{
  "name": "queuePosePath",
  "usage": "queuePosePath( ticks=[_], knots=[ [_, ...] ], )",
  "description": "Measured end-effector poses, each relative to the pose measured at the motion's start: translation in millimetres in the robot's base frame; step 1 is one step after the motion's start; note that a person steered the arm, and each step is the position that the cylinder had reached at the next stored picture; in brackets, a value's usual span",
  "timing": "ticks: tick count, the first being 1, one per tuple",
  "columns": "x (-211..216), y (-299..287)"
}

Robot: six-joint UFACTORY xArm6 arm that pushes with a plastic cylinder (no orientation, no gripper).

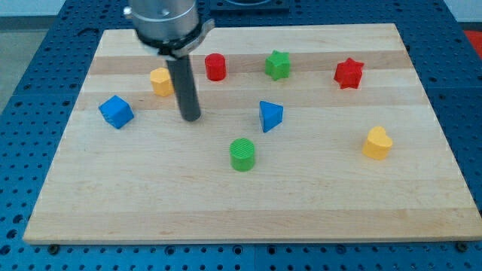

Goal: Move your arm closer to the blue triangle

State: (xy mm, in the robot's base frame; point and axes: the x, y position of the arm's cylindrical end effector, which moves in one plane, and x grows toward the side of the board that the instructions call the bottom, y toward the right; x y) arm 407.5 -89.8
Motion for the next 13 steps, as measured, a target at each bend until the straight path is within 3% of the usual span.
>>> queuePosePath(
  ticks=[1, 2, 4, 6, 7, 8, 9, 11, 13],
  knots=[
    [-32.5, 38.7],
    [-37.9, 119.0],
    [-37.9, 137.9],
    [-33.3, 243.6],
    [-10.1, 289.2],
    [26.5, 289.7],
    [53.3, 250.0],
    [52.7, 166.0],
    [51.9, 167.3]
  ],
)
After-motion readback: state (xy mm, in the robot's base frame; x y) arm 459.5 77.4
